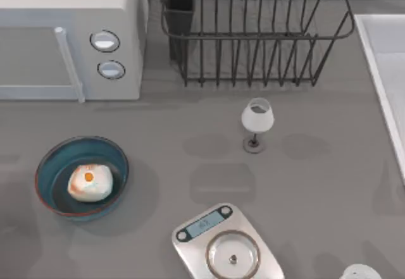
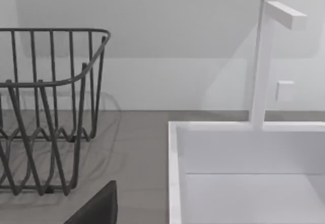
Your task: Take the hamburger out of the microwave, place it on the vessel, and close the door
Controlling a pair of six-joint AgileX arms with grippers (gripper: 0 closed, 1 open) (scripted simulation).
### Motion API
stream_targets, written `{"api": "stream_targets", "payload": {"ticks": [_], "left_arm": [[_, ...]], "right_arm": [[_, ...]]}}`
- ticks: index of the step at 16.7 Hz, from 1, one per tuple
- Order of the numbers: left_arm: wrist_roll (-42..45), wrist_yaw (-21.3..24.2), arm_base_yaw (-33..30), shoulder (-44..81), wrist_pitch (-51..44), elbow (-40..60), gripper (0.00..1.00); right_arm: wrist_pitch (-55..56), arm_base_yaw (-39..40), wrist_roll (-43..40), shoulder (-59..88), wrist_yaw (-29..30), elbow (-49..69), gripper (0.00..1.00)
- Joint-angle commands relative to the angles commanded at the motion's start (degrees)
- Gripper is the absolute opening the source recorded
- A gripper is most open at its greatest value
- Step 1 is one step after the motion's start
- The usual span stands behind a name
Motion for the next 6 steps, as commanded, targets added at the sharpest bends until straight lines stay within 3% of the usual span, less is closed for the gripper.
{"api": "stream_targets", "payload": {"ticks": [6], "left_arm": [[-3.55,-2.94,-4.59,8.29,3.83,5.99,0.0]], "right_arm": [[0.0,0.0,0.0,0.0,0.0,0.0,1.0]]}}
